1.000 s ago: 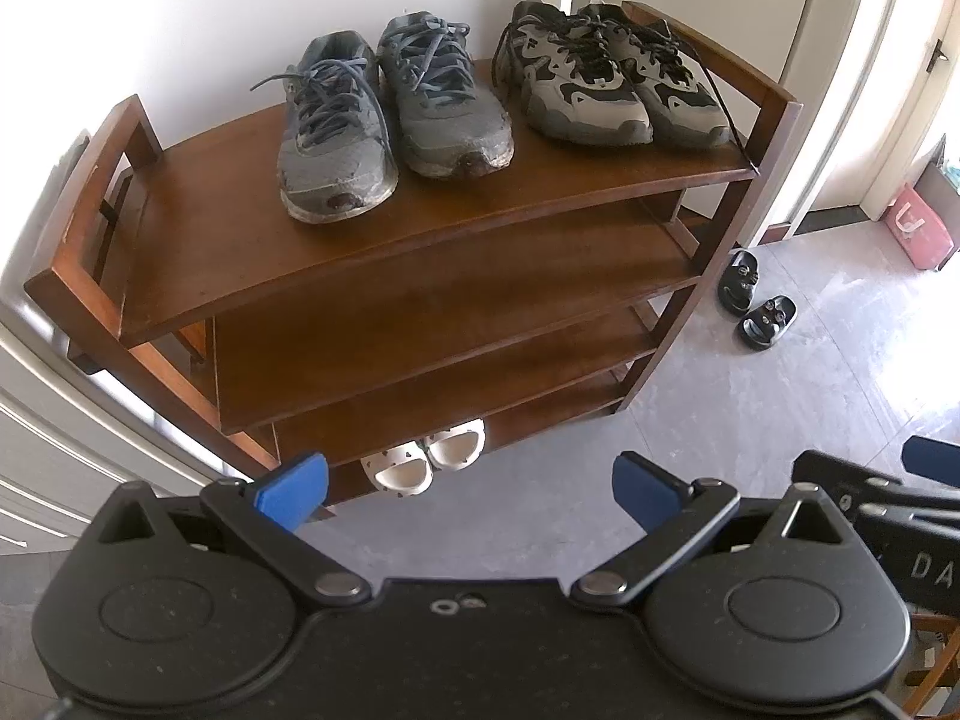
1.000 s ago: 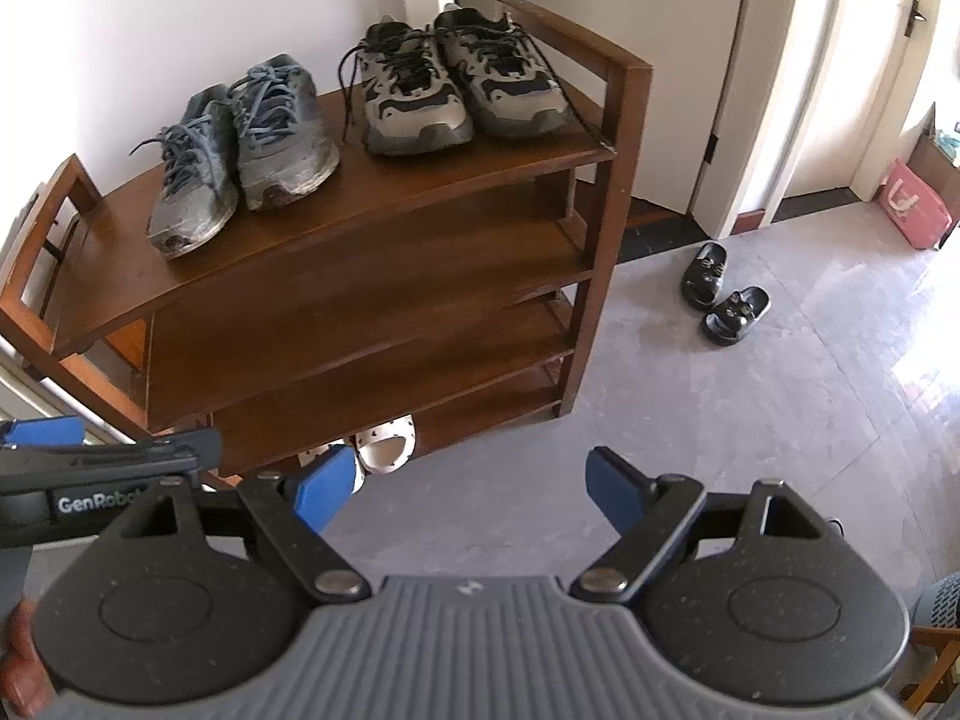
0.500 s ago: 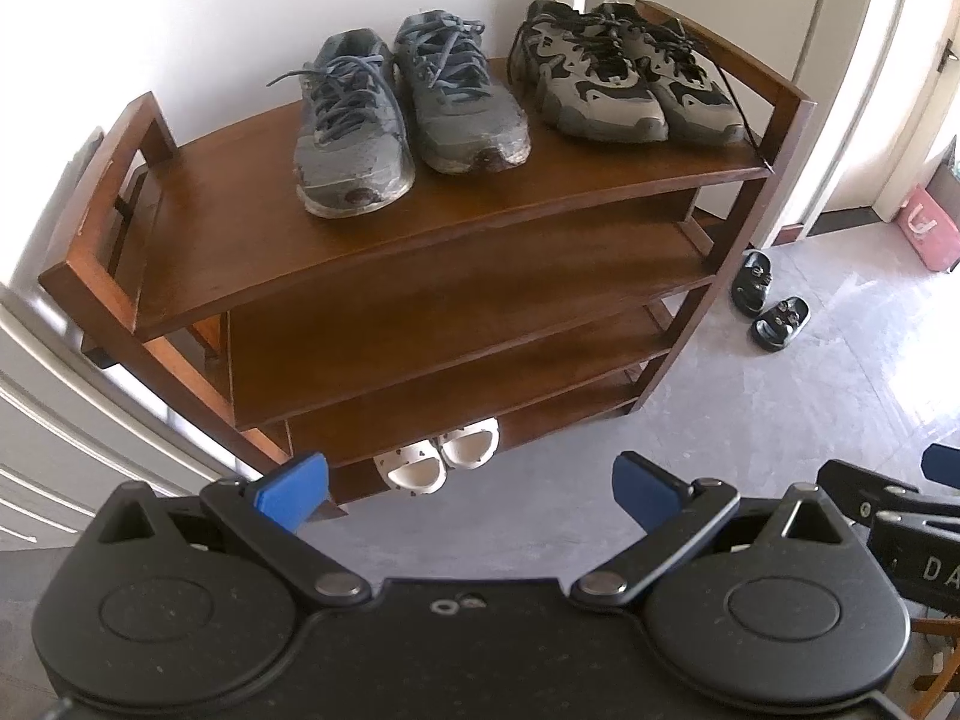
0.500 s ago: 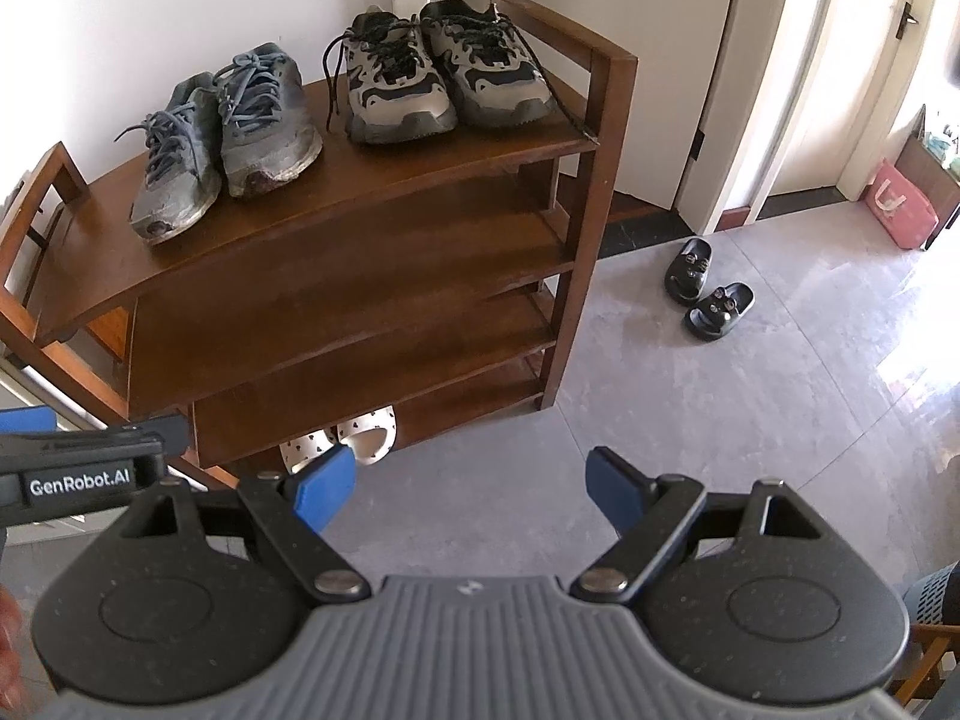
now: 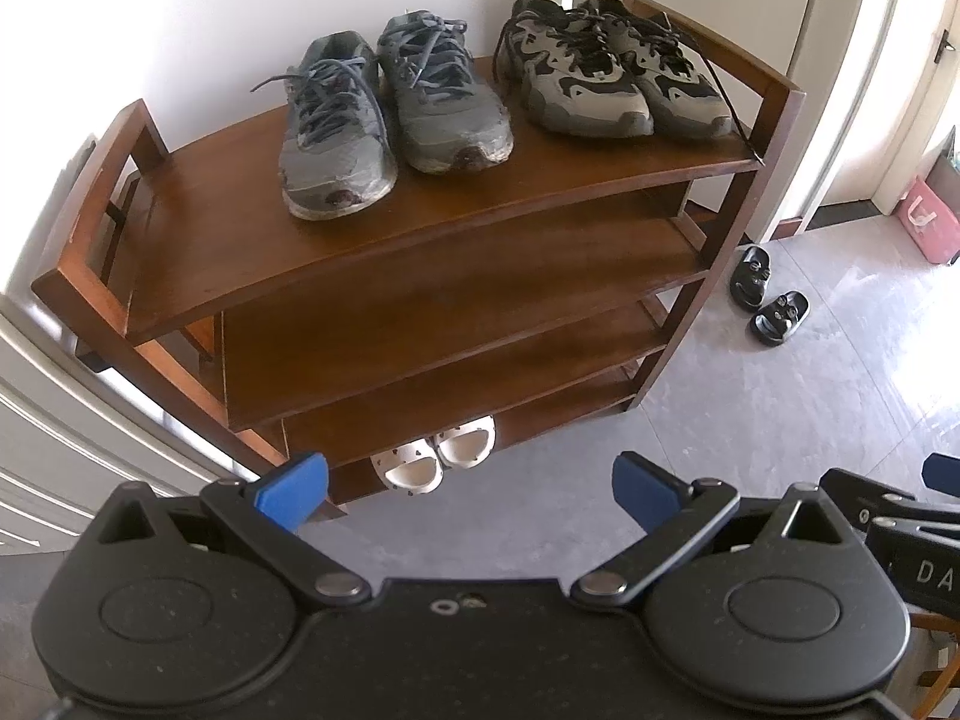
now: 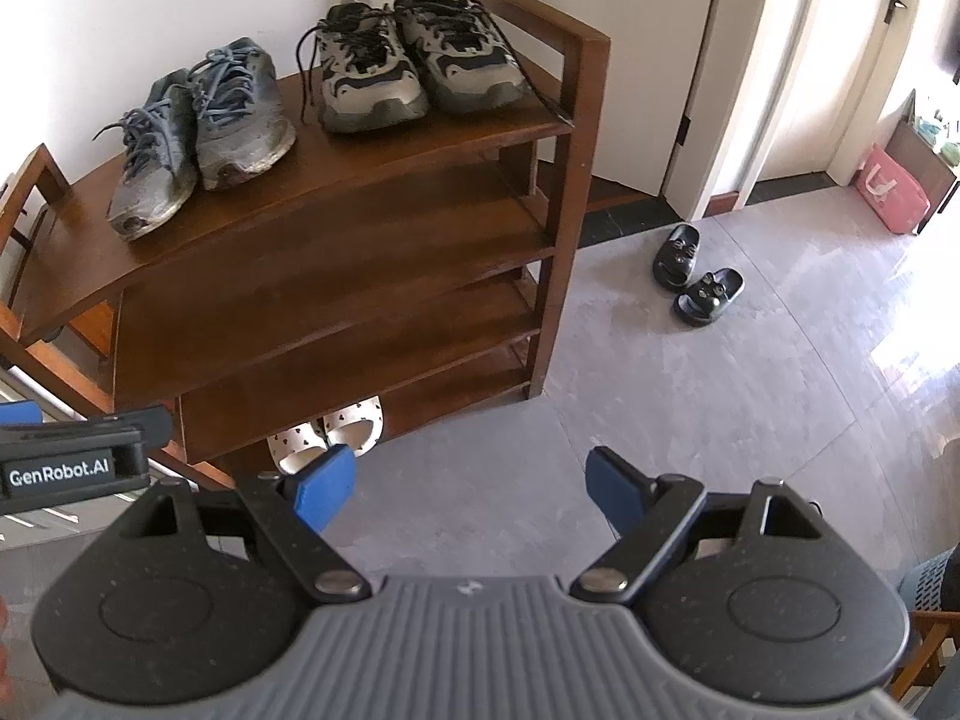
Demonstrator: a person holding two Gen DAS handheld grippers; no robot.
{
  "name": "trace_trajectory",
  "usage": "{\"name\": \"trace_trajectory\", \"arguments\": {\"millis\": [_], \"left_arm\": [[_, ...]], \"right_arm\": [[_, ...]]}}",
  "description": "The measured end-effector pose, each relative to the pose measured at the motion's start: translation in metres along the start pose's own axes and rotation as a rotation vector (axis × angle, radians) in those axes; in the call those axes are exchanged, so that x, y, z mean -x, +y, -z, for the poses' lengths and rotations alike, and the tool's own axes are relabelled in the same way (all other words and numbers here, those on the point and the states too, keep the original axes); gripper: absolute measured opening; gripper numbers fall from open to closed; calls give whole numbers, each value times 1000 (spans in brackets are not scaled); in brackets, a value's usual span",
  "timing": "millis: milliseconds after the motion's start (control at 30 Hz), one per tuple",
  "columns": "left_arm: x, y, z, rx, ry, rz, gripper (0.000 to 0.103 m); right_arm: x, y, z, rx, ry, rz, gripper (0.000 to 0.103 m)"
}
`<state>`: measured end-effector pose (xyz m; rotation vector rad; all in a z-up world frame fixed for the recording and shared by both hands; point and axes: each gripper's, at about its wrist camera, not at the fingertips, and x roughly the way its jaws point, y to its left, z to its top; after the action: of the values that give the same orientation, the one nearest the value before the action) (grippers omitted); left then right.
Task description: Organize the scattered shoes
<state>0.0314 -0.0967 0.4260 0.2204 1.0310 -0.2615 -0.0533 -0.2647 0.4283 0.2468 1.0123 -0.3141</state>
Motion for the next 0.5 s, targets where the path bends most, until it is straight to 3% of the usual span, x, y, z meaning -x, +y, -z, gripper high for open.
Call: {"name": "trace_trajectory", "arguments": {"millis": [500], "left_arm": [[0, -14, 3, -22, 3, 1, 102]], "right_arm": [[-4, -13, 5, -16, 12, 14, 86]]}}
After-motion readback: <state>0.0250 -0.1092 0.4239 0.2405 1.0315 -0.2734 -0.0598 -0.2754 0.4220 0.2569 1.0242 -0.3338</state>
